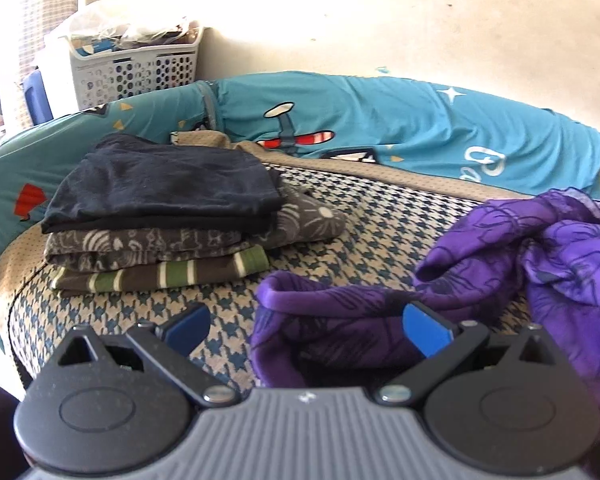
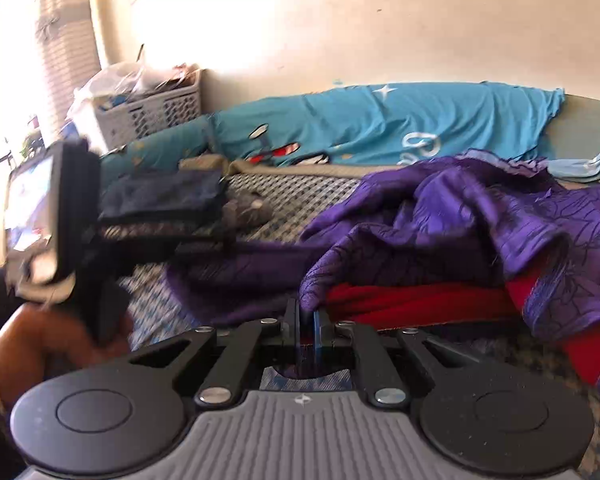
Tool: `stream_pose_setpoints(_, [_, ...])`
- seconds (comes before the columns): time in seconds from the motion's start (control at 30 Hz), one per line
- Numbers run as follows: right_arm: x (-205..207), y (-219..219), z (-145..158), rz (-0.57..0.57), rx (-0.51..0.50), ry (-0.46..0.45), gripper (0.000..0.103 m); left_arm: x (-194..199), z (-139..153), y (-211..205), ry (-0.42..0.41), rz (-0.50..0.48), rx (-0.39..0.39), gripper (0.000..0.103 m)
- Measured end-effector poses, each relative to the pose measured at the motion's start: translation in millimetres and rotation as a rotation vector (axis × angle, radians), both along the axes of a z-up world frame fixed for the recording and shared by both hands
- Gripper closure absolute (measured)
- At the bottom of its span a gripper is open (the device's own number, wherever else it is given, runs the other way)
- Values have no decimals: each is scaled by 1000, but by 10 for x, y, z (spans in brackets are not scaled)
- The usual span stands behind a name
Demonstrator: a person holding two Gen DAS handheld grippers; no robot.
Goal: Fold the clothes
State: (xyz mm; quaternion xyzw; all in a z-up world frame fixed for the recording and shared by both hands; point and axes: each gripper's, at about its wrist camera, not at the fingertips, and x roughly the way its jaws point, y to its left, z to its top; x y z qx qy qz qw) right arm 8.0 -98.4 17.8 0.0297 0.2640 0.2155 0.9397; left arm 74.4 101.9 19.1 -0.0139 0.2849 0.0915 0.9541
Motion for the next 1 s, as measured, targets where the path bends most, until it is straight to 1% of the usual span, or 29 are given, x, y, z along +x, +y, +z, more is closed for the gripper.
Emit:
stream_pose_setpoints(0.23, [-262, 76, -60, 55, 5, 6, 95, -132, 86, -49, -36, -49, 4, 0])
stream_pose_setpoints(0.37, [-356, 115, -80, 77, 2, 5, 95, -203, 113, -65, -40, -79, -7, 0])
stream_pose_setpoints(0.4, [-369, 128, -88, 76, -9, 2, 95, -220, 119, -71, -41, -87, -9, 0])
stream_pose_setpoints(0.47, [-395, 148, -102, 73, -27, -4, 90, -252, 125, -90, -45, -100, -6, 0])
stream_pose_setpoints(0.53, [-414, 136, -87, 77, -21, -9, 89, -278, 127, -106, -45, -112, -5, 0])
stream_pose_setpoints(0.73, [-534, 85, 15, 153, -24, -51, 88, -334, 142, -171, -42, -156, -20, 0])
stream_pose_setpoints(0.87, [-597, -41, 38, 109, -35, -61, 88, -380, 137, -269, -37, -215, -32, 0])
stream_pose_setpoints(1.0, [-605, -215, 49, 6, -64, -53, 87, -448, 126, -421, -37, -283, -28, 0])
